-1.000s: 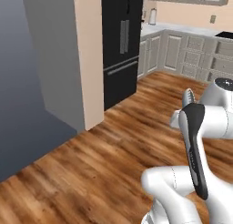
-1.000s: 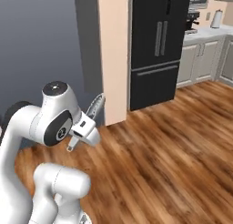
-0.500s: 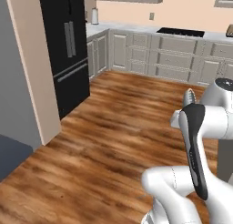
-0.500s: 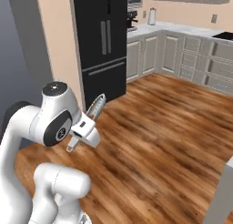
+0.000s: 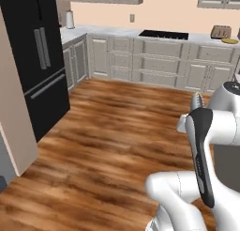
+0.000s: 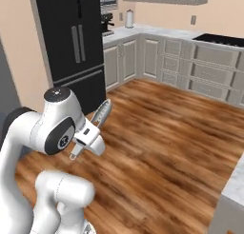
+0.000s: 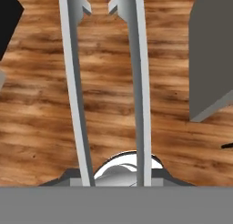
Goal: Pick up the tongs from the counter and place them near the plate next to the oven.
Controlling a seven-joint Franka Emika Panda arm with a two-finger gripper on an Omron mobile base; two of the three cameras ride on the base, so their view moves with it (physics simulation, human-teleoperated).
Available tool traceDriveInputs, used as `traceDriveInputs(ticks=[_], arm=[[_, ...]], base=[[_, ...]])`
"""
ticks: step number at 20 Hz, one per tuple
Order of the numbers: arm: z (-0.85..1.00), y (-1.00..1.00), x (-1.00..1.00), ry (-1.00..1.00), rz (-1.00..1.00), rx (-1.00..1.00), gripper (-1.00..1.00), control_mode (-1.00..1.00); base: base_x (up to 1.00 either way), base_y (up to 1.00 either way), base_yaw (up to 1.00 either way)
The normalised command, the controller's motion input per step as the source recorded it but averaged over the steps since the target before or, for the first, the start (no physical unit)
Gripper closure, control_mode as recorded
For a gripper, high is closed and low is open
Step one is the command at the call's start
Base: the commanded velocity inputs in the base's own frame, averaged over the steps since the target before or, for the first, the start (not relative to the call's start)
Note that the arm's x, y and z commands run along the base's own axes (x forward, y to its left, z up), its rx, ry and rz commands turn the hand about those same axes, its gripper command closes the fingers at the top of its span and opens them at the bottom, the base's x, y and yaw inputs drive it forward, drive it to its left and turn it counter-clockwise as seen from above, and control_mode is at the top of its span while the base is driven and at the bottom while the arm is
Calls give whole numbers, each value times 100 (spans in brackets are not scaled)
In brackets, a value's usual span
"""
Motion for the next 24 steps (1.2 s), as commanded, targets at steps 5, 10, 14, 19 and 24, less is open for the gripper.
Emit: traceDriveInputs(ticks=[5,10,14,19,24], arm=[[0,0,0,0,0,0,100,100],[0,0,0,0,0,0,100,100],[0,0,0,0,0,0,100,100],[0,0,0,0,0,0,100,100],[0,0,0,0,0,0,100,100]], base=[[94,0,-26],[100,1,-28],[100,0,-23],[100,0,-21],[100,0,-17]])
